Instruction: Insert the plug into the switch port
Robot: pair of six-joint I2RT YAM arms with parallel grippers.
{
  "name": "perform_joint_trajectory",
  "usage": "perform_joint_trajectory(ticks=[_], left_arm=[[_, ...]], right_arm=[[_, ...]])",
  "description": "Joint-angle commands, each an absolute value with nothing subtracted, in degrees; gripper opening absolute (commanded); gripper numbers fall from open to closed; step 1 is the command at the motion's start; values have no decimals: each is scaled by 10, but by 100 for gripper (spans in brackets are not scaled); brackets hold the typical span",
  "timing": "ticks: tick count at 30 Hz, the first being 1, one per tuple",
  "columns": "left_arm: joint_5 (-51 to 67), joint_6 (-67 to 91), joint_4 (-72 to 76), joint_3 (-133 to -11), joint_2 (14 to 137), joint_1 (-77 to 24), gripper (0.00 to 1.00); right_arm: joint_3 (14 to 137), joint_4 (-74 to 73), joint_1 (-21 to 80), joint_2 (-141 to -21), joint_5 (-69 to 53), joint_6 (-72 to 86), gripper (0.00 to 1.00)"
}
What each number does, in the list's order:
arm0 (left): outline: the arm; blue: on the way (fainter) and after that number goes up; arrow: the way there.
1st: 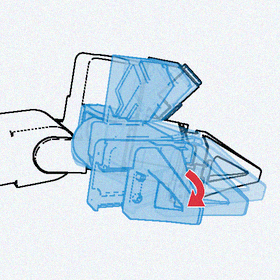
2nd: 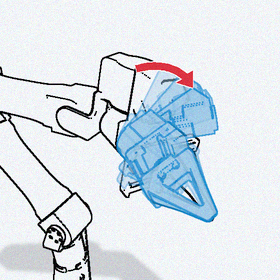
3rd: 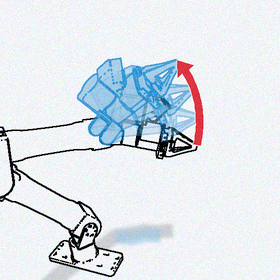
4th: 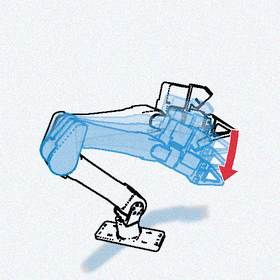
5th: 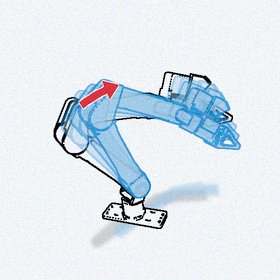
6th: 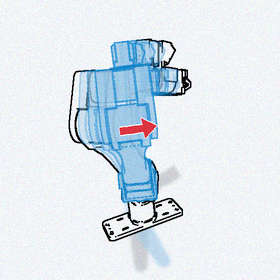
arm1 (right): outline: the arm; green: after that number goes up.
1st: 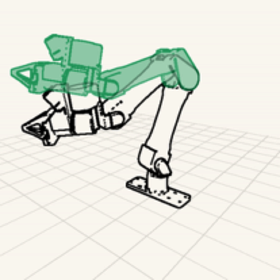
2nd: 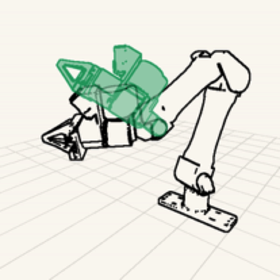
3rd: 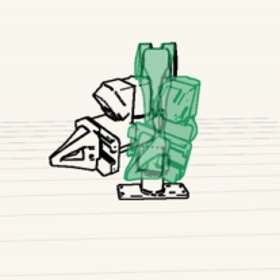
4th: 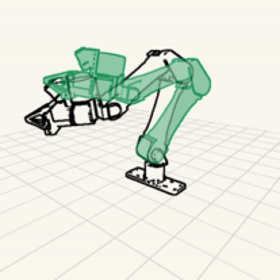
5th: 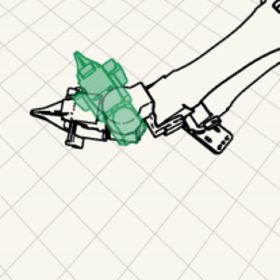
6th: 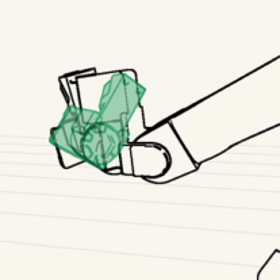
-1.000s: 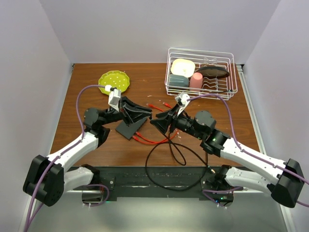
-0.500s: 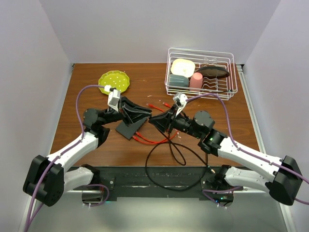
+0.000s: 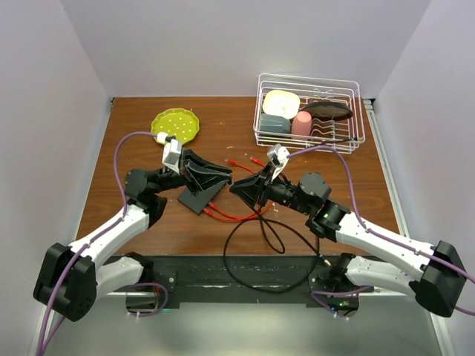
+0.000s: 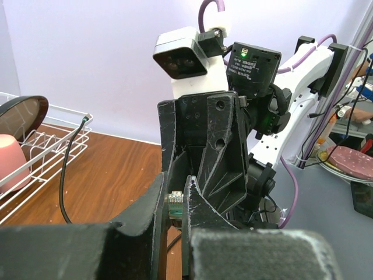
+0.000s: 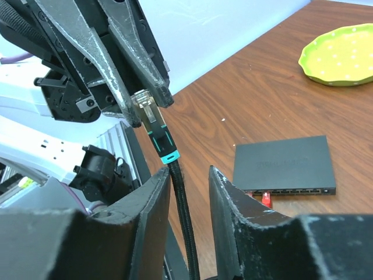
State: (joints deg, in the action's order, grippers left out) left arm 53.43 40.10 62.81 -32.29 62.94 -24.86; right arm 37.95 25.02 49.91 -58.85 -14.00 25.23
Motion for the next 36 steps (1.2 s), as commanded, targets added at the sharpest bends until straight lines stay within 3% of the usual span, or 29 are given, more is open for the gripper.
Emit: perform_joint_trajectory(ticks=[1,8,17,20,28,31,32,35,36], left_arm=[[530,407,658,-322,620,-246,0],[538,424,683,-321,634,-247,0],[541,430,692,-321,643,-247,0],[541,428,692,-319,646,-247,0],[538,403,645,-326,642,-247,3],[509,378,589,-331,623,-247,30],[497,370,574,-334,618,-247,57],[434,331,478,-353,592,-246,89],[414,313,448,-357,578,-247,92]], right_arm=[[379,270,497,-579,-133,252,32],[382,293,497,-589,-142,267,31],[382,316,497,-596,-150,284,21],[386,323,494,-599,-157,298,1],[389,325,489,-599,-156,309,0],[401,291,490,-600,-150,297,0],[403,285,490,-601,-149,289,0],[405,265,490,-601,-134,279,0],[408,255,490,-603,-123,279,0]])
